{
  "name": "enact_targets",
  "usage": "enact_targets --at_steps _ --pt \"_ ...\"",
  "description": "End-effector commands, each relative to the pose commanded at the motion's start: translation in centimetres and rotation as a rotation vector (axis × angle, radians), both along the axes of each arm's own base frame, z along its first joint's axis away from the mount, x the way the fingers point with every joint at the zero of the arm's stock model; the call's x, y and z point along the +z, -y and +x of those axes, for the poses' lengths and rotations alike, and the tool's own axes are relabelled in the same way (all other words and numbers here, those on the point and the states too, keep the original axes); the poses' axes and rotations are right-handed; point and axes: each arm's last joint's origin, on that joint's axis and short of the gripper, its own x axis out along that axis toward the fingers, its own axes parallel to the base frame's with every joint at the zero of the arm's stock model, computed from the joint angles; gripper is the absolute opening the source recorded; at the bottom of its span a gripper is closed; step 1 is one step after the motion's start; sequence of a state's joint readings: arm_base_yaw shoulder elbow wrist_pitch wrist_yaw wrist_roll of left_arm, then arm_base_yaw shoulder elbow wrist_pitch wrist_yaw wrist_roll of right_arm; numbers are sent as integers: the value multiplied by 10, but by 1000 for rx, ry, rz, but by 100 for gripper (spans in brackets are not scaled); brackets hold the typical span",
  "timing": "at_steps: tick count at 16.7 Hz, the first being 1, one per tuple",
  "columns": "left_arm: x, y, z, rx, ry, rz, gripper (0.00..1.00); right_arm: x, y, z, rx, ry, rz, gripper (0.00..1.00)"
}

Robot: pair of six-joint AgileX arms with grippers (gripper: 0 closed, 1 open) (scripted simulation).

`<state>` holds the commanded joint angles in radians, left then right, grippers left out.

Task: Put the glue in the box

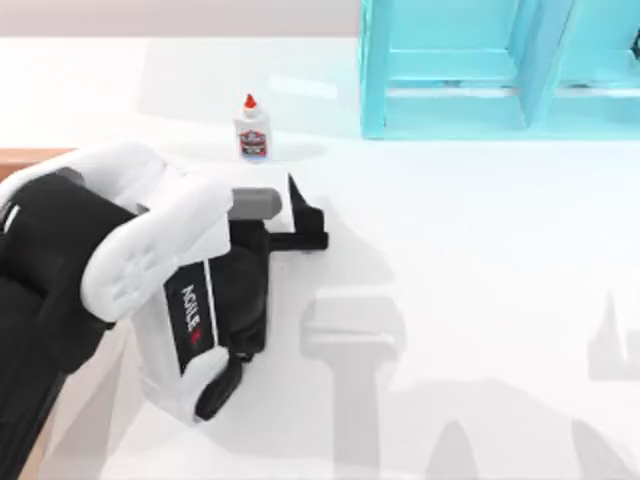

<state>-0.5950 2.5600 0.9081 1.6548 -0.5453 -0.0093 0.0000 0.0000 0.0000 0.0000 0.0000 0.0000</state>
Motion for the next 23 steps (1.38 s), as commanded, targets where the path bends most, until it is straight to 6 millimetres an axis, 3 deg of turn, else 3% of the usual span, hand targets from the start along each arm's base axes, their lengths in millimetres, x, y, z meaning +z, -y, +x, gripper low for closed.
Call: enact_targets --at_steps 7,18,23 --pt "0 -1 4 2 -2 1 100 0 0 0 0 0 0 100" --pt "-1 3 95 0 1 0 100 0 0 0 0 0 0 100" --pt "0 2 100 0 0 0 100 0 0 0 0 0 0 100"
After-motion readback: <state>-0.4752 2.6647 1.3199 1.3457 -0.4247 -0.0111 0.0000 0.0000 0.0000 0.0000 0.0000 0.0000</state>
